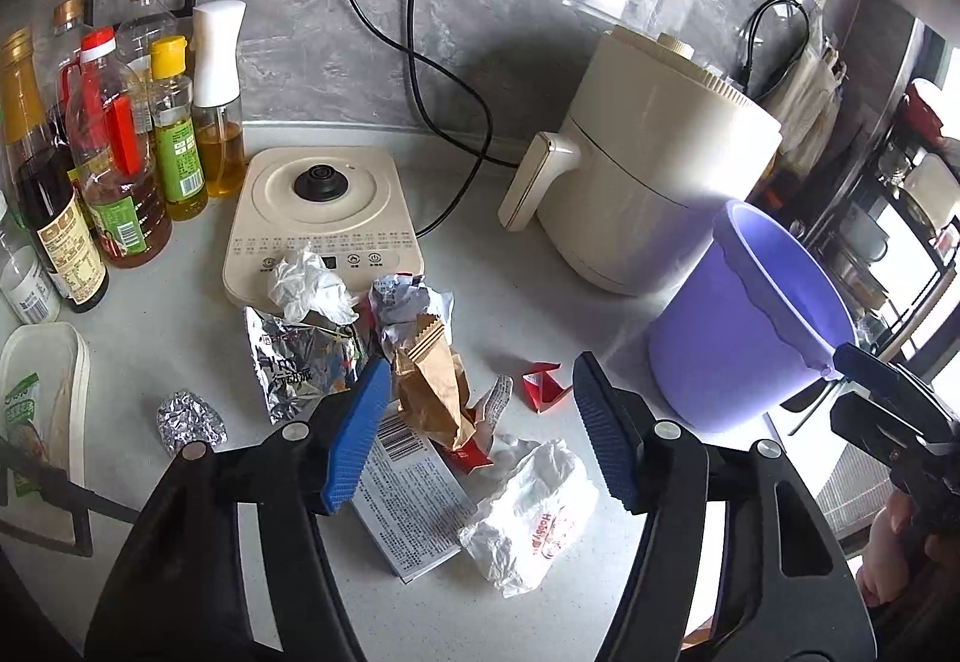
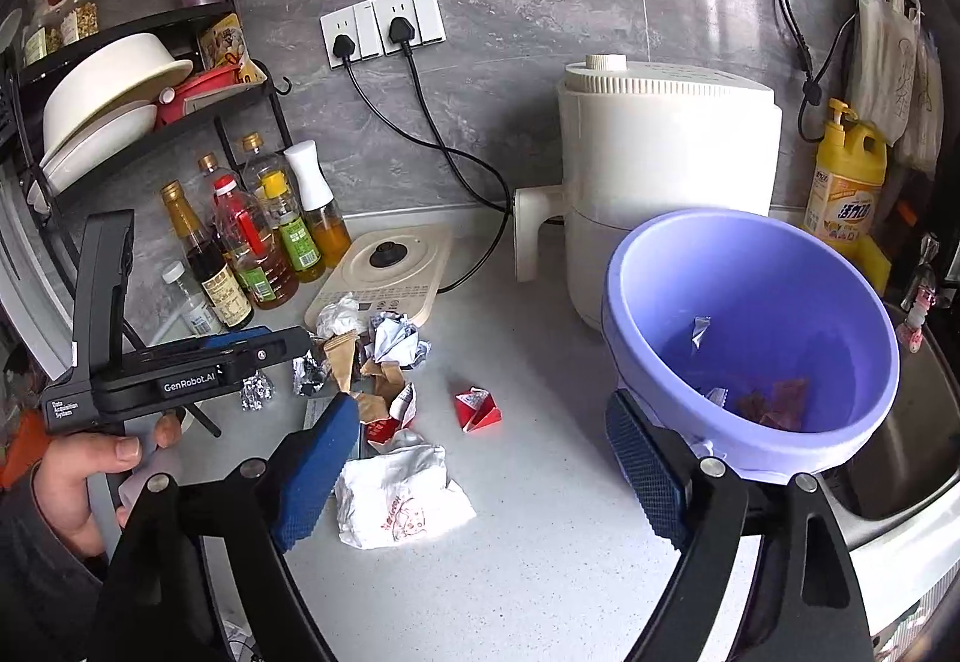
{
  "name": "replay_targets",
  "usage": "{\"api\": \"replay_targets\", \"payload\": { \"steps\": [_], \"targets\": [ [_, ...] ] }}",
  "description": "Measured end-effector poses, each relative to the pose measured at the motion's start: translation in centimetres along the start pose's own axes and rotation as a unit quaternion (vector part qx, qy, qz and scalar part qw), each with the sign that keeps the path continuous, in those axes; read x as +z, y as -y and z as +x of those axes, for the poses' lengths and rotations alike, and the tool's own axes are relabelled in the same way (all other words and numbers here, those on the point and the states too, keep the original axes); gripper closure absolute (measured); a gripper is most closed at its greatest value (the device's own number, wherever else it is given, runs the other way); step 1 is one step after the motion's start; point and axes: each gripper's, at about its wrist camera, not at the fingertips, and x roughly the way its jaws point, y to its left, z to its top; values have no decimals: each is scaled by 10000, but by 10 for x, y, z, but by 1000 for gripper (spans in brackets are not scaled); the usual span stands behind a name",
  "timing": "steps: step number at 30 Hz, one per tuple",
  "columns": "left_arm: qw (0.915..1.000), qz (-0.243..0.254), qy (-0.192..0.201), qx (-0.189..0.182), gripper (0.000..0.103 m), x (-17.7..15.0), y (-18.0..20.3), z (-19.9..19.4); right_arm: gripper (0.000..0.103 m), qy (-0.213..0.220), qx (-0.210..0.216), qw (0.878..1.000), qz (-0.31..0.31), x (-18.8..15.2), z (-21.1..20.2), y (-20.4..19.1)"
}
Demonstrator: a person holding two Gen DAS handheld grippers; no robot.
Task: Collect trash
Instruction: 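Grasp the white plastic bag with the right tool while the left tool returns, then grasp the brown paper bag with the left tool while the right carries the white bag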
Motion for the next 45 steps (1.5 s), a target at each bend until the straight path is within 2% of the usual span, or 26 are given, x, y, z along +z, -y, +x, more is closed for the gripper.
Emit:
{"api": "replay_targets", "payload": {
  "steps": [7, 9, 10, 11, 12, 13, 14, 19, 23, 25, 27, 28, 29, 32, 33, 35, 36, 37, 39, 45],
  "targets": [
    [9994, 44, -299, -141, 46, -4, -13, 47, 26, -400, -232, 9988, 127, -16, 19, -12],
    [9990, 61, -413, -144, 53, -6, -16, 59, 26, -504, -286, 9982, 136, -21, 25, -13],
    [9987, 49, -471, -177, 62, -8, -17, 64, 26, -550, -299, 9979, 144, -23, 29, -14],
    [9984, 37, -531, -198, 77, -9, -19, 69, 26, -609, -312, 9975, 152, -25, 34, -14],
    [9982, 33, -573, -176, 86, -11, -20, 72, 26, -674, -313, 9971, 166, -28, 39, -14],
    [9982, 25, -591, -130, 101, -12, -22, 73, 27, -740, -303, 9966, 176, -30, 44, -14],
    [9984, 1, -556, -105, 102, -12, -23, 71, 27, -811, -300, 9961, 176, -32, 51, -14],
    [9994, -76, -280, -174, 102, -10, -31, 46, 32, -1154, -142, 9929, 237, -45, 84, -19],
    [9997, -111, -183, -128, 102, -10, -40, 30, 32, -1333, -33, 9910, 98, -51, 105, -28],
    [9994, -220, -184, -185, 102, -10, -44, 26, 28, -1417, 17, 9899, 41, -54, 117, -30],
    [9989, -322, -272, -209, 90, -10, -45, 28, 25, -1461, 19, 9893, -8, -56, 129, -31],
    [9988, -360, -258, -219, 69, -11, -45, 28, 25, -1491, 46, 9888, -30, -58, 135, -31],
    [9988, -396, -172, -226, 57, -12, -45, 27, 25, -1535, 53, 9881, -59, -59, 141, -32],
    [9987, -361, -234, -260, 56, -12, -41, 37, 28, -1618, 55, 9868, -94, -64, 156, -32],
    [9986, -347, -293, -259, 56, -11, -40, 43, 34, -1651, 53, 9862, -82, -65, 160, -32],
    [9985, -295, -364, -289, 55, -11, -36, 52, 57, -1780, 130, 9839, -24, -68, 166, -30],
    [9984, -253, -390, -313, 53, -10, -34, 56, 75, -1828, 157, 9830, 4, -69, 166, -29],
    [9984, -204, -409, -324, 49, -10, -31, 60, 82, -1803, 127, 9835, 14, -69, 163, -27],
    [9984, -105, -442, -329, 46, -10, -25, 67, 89, -1834, 138, 9829, 68, -71, 158, -22],
    [9979, -84, -621, -131, 48, -14, -18, 90, 91, -1723, 34, 9847, 255, -71, 143, -7]
  ]
}}
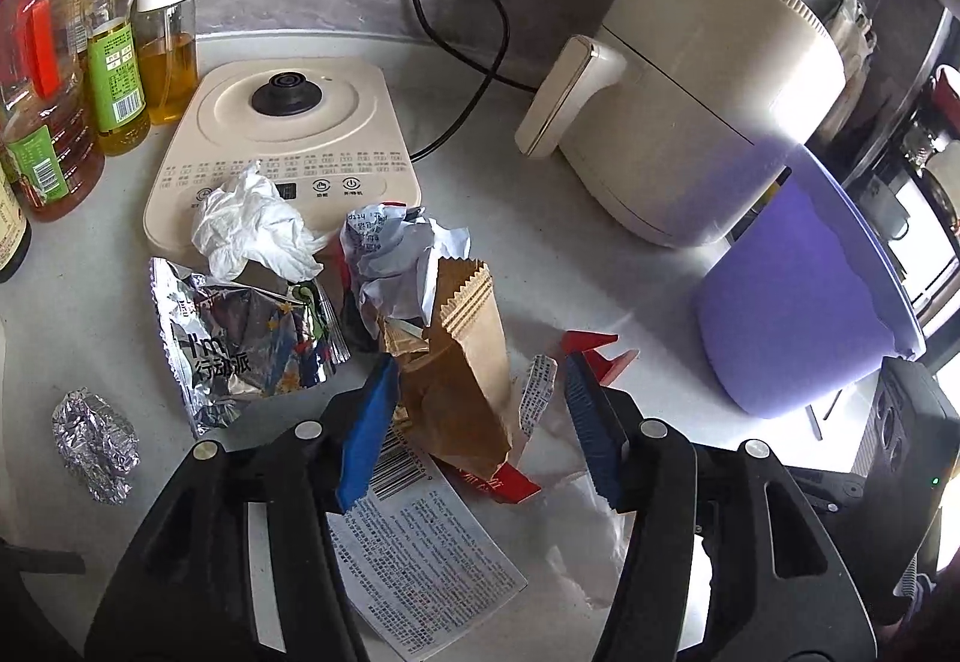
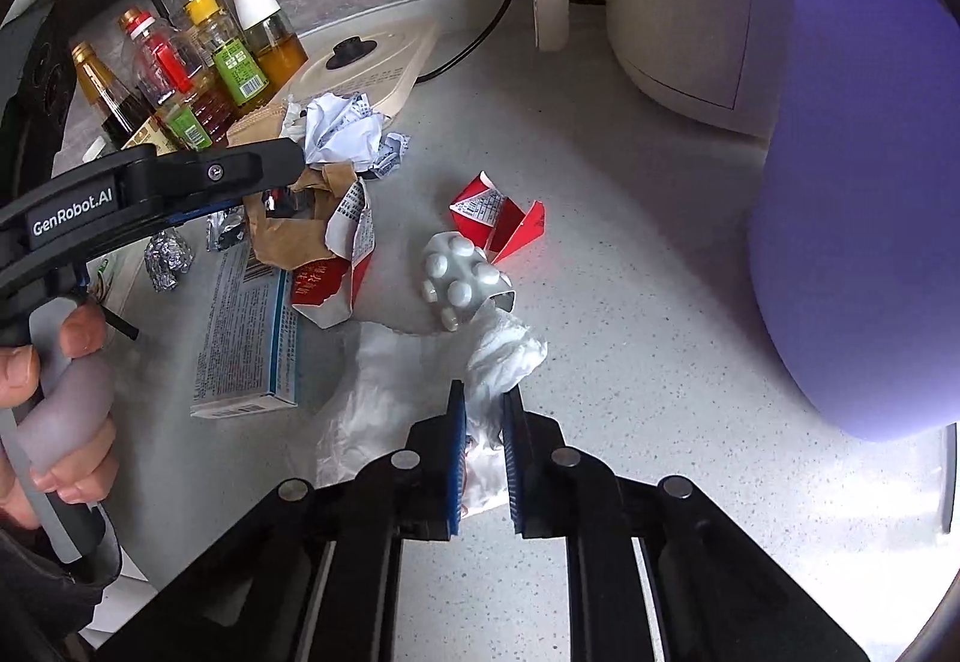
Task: Collect trash
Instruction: 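Grasp the brown paper bag with the left tool while the right carries the white bag, then open the right tool then the left tool over the purple bucket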
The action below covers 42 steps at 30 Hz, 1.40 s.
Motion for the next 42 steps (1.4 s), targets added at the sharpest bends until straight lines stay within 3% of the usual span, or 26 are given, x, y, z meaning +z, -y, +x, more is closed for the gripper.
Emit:
{"api": "replay_targets", "payload": {
  "steps": [2, 7, 16, 25, 32, 42],
  "targets": [
    [10000, 32, -66, 45, 72, -1, 2, 4, 91, 28, -11, 10000, -6, -1, -5, 3],
    [9995, 167, 230, 121, 81, -2, 8, -14, 91, 159, 56, 9998, -60, 3, -19, 4],
    [9956, -29, 859, 367, 82, 1, 14, -72, 91, 658, 336, 9951, -663, 19, -62, -9],
    [9877, -131, 1408, 665, 82, 7, 39, -124, 91, 1419, 632, 9810, -1159, 41, -125, -12],
    [9824, -82, 1721, 726, 82, 18, 73, -146, 90, 1912, 564, 9743, -1050, 62, -165, 23],
    [9796, 206, 1923, 554, 82, 38, 128, -145, 90, 2394, 228, 9685, -649, 81, -204, 90]
  ]
}}
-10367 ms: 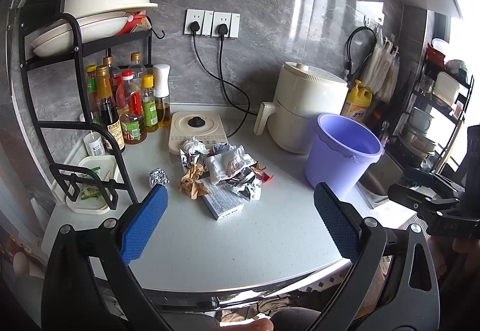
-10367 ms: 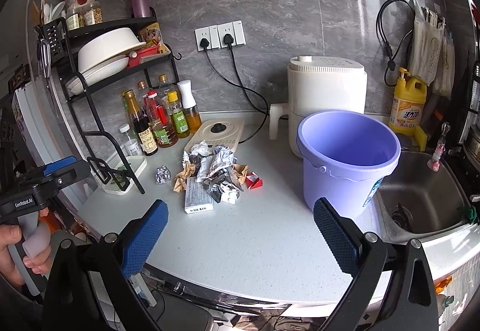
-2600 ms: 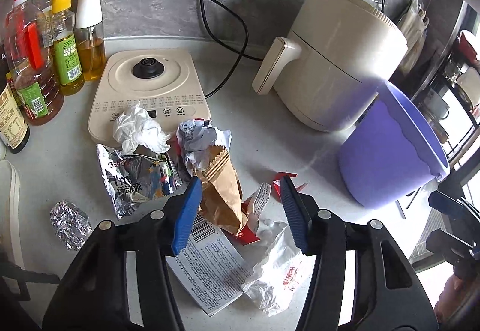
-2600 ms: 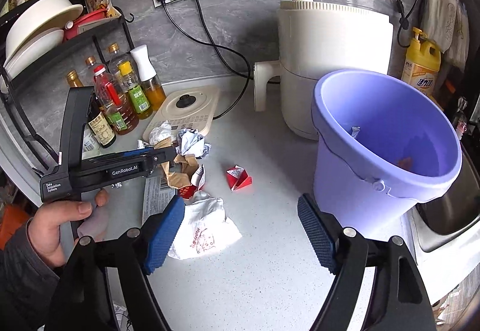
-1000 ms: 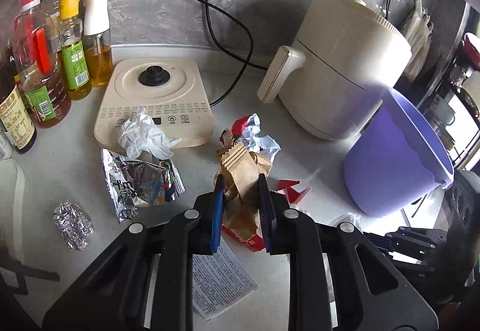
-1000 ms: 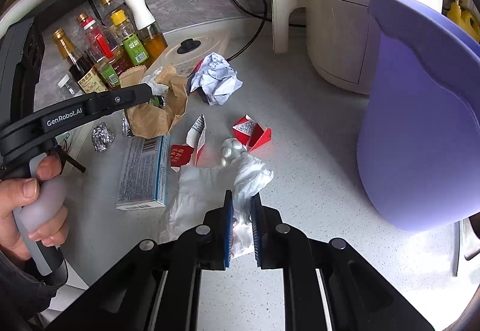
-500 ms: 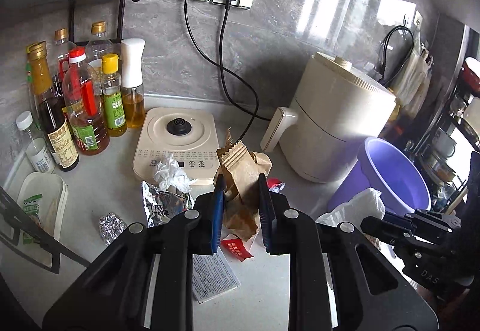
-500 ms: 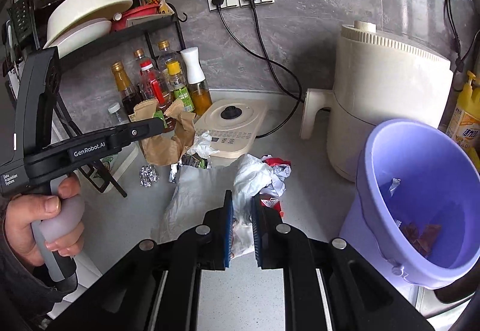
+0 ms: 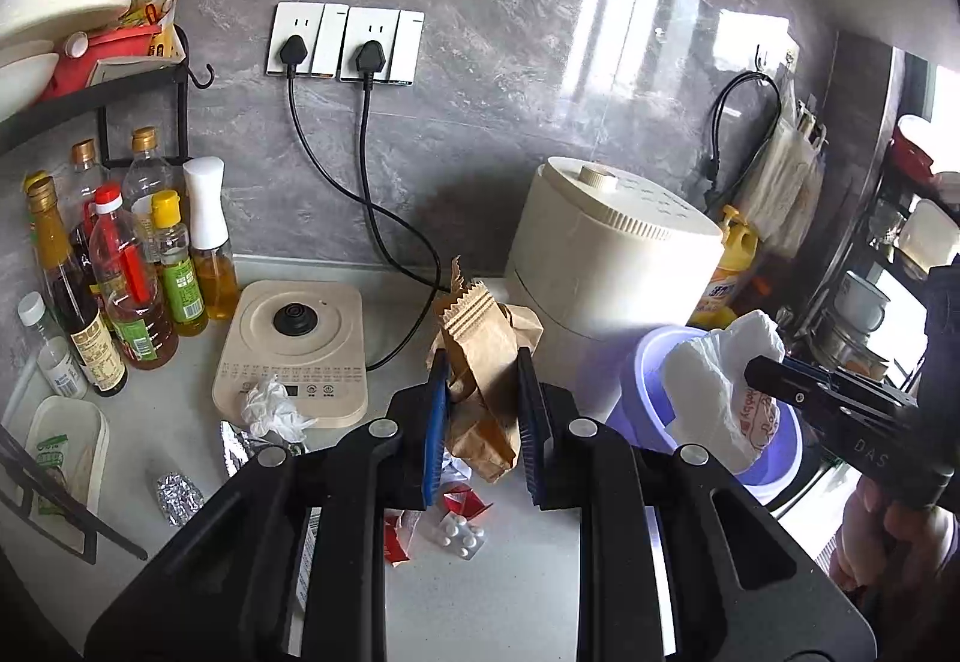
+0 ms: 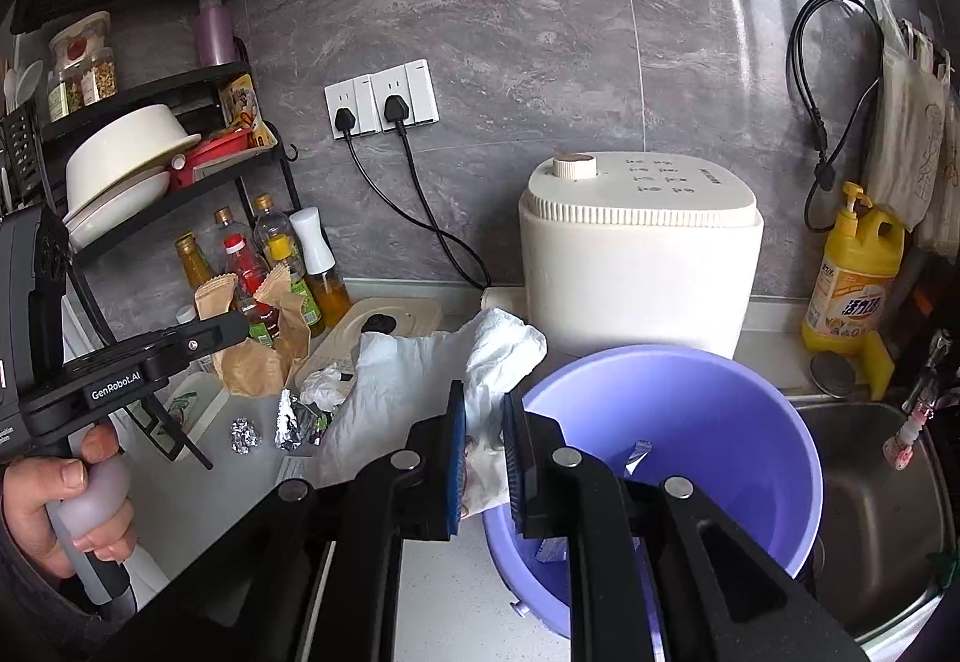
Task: Collect trash
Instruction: 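Open the right tool then the left tool over the purple bucket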
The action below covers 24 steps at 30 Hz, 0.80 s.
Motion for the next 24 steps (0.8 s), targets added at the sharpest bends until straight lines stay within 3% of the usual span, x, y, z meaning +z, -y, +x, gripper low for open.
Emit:
{"api": "replay_targets", "payload": {
  "steps": [2, 3, 4, 6, 15, 24],
  "targets": [
    [10000, 52, 28, -73, 82, 4, 11, 2, 86, 102, -347, 9993, 93, 2, -7, 17],
    [9999, 76, 39, -111, 82, 5, 17, 4, 72, 139, -450, 9988, 161, 3, -11, 26],
    [9998, 99, 45, -153, 82, 6, 23, 6, 50, 218, -550, 9980, 231, 3, -16, 35],
    [9996, 162, 56, -246, 82, 8, 37, 10, 40, 370, -743, 9960, 317, 3, -27, 50],
    [9964, 487, 37, -696, 82, 12, 96, 24, 31, 343, -1004, 9929, 538, -10, -59, 97],
    [9904, 760, -239, -1128, 82, 5, 153, 49, 25, 218, -1219, 9892, 790, -36, -88, 130]
  ]
}}
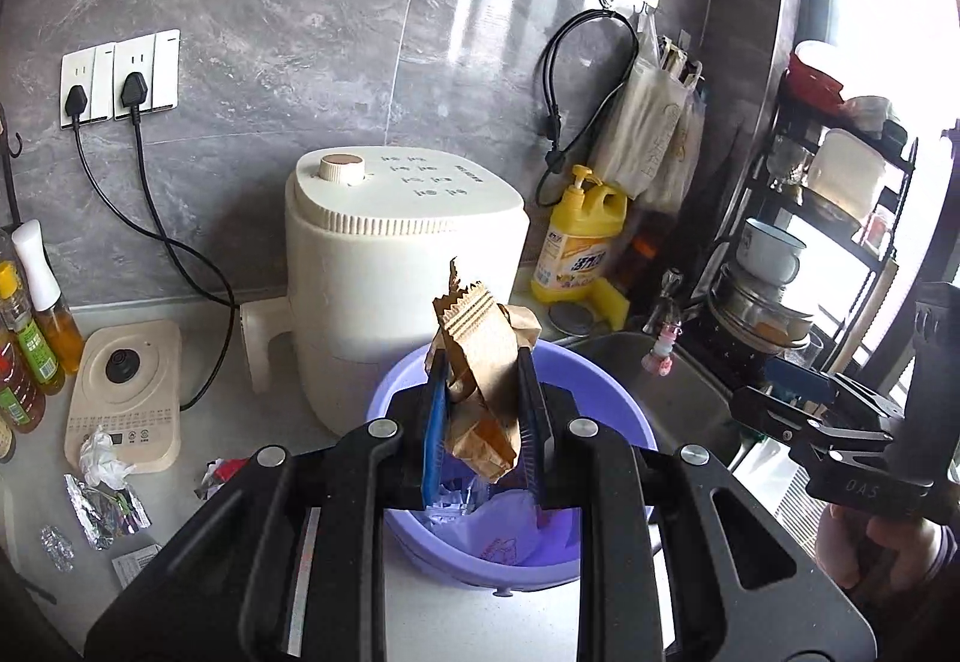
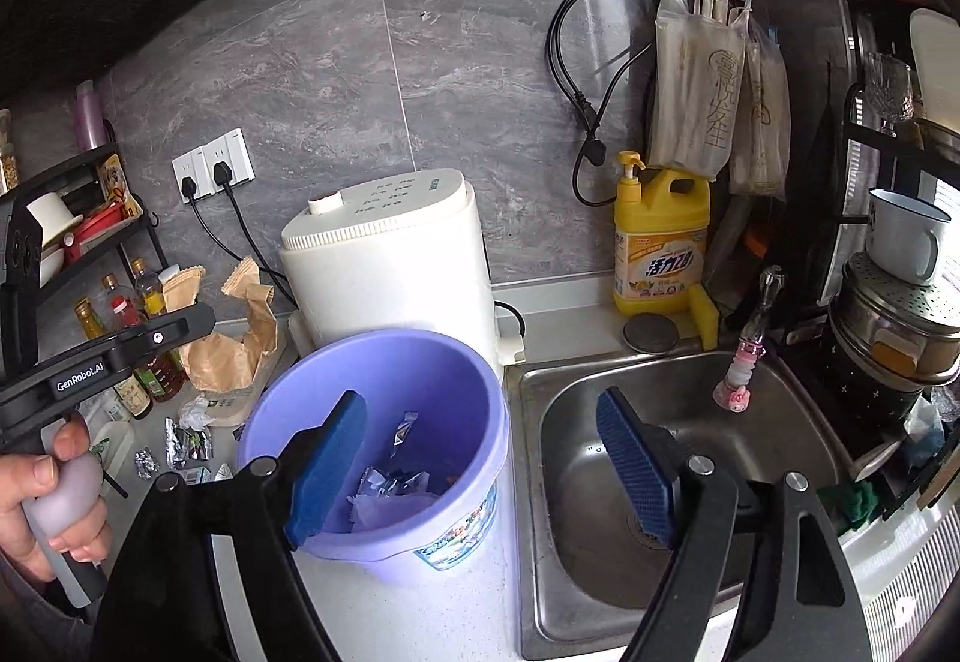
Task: Collect trash
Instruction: 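Open the right tool then the left tool over the purple bucket, then move both open tools back toward the remaining trash on the counter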
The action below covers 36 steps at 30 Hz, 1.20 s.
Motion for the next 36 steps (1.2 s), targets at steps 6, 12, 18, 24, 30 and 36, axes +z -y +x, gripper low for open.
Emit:
{"api": "replay_targets", "payload": {
  "steps": [6, 12, 18, 24, 30, 36],
  "targets": [
    [9998, -52, -63, -161, 50, 2, 18, 6, 18, -21, -21, 9999, 128, -8, -6, 15],
    [9998, 31, 26, 199, 20, -5, -1, -22, 12, -24, 278, 9994, 220, -14, -1, -1],
    [9963, -240, 22, 822, 14, -17, -43, -52, 8, -50, 697, 9975, 61, -16, 8, -44],
    [9893, -551, 28, 1348, 9, -34, -88, -81, 8, -187, 1064, 9939, -210, -21, 18, -90],
    [9824, -808, -4, 1683, 9, -54, -129, -105, 8, -314, 1352, 9891, -486, -28, 27, -135],
    [9760, -1071, -73, 1897, 9, -77, -169, -121, 15, -518, 1607, 9827, -754, -37, 38, -178]
  ]
}}
